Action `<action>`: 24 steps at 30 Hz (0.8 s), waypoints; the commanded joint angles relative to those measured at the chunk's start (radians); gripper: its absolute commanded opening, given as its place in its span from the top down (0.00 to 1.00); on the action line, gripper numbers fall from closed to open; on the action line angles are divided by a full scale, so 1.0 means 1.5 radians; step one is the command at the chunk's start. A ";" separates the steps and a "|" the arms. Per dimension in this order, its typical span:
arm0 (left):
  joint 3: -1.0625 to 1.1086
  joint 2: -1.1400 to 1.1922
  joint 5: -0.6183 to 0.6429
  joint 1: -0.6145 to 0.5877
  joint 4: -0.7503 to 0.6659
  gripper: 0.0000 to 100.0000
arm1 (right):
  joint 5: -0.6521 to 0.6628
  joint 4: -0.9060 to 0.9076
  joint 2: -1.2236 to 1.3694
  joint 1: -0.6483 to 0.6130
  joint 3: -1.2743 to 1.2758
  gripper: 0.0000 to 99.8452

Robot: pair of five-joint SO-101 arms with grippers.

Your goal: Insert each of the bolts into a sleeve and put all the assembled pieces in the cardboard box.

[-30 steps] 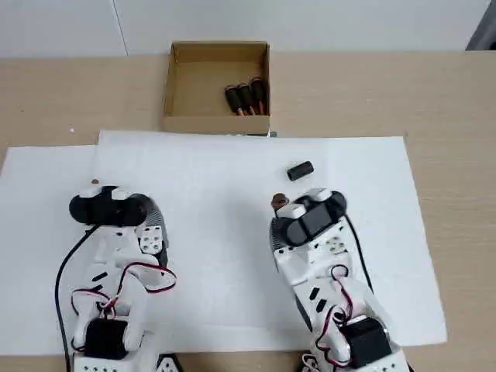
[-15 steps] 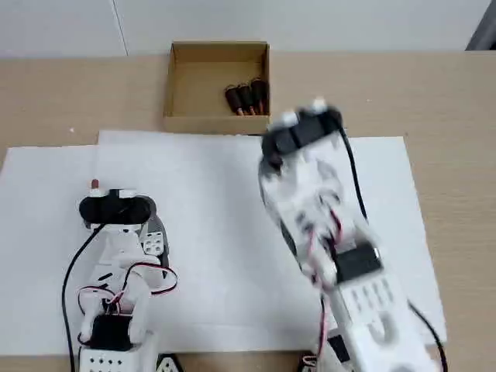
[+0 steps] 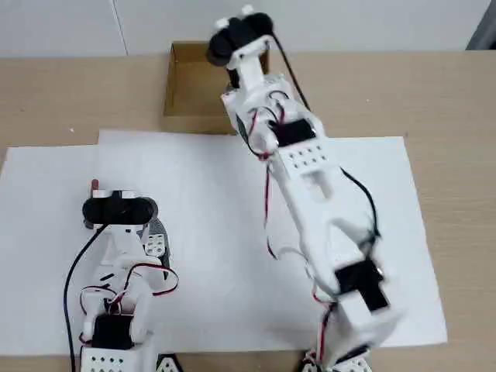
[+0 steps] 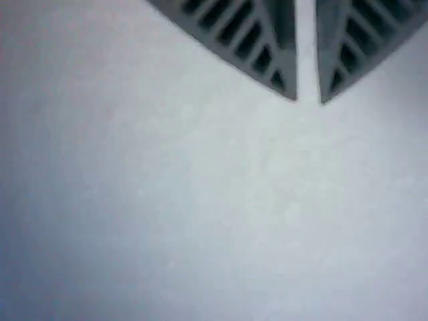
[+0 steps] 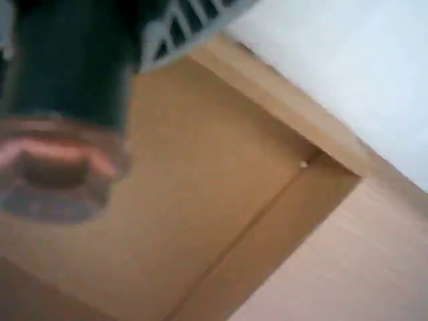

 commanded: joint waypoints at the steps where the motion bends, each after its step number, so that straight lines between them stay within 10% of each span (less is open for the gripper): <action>1: -0.003 -0.007 -0.006 -0.001 -0.013 0.99 | 0.064 -0.019 0.105 0.004 -0.170 1.00; 24: -0.003 -0.007 -0.003 0.001 -0.013 0.99 | 0.330 -0.013 0.513 -0.054 -0.591 0.82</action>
